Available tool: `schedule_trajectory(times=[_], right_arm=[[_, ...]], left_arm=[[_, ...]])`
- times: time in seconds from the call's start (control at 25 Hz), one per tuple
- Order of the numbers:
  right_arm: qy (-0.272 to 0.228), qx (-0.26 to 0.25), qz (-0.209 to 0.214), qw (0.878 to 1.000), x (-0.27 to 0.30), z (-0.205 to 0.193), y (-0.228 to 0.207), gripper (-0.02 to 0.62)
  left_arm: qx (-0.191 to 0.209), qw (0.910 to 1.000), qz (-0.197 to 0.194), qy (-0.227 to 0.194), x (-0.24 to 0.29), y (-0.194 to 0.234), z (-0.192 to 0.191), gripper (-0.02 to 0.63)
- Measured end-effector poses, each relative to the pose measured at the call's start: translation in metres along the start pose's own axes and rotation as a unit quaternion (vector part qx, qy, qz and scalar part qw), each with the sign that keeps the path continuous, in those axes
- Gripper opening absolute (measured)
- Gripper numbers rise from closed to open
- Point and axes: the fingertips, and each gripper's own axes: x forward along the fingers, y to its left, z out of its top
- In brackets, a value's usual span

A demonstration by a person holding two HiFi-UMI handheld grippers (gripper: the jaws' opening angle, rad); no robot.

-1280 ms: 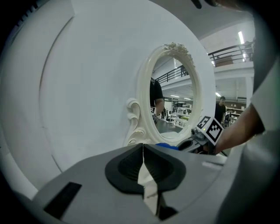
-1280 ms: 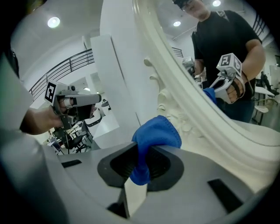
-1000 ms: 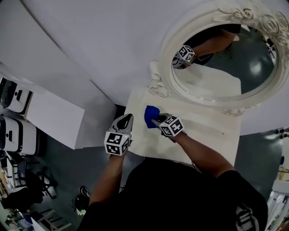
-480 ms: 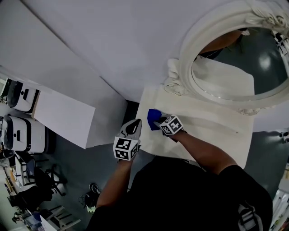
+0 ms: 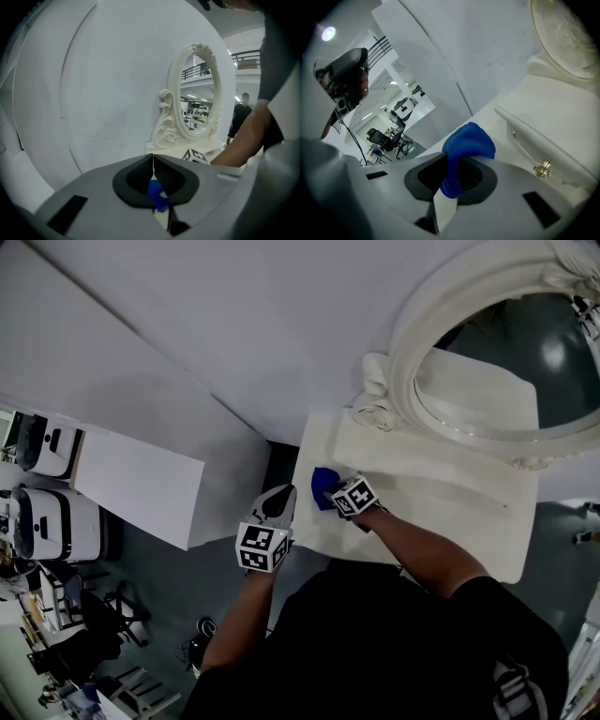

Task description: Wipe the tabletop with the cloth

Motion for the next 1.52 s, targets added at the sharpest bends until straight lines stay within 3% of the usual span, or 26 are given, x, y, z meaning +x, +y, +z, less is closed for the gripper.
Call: schedule_trajectory(times=[0.36, 0.72, 1.52], right_arm=[[0.018, 0.02, -0.017, 0.999, 0.011, -0.018, -0.014, 0.043], [0.029, 0.047, -0.046, 0.997, -0.022, -0.056, -0.042, 0.043], [0.035, 0.137, -0.161, 0.977, -0.187, -0.203, -0.141, 0.043]], left_arm=[[0.001, 0.9999, -0.014, 0.008, 0.002, 0.007, -0.009, 0.014], [0.017, 0.999, -0.041, 0.007, 0.024, -0.014, 0.002, 0.014], [0.076, 0.986, -0.148, 0.009, 0.098, -0.171, 0.038, 0.014]])
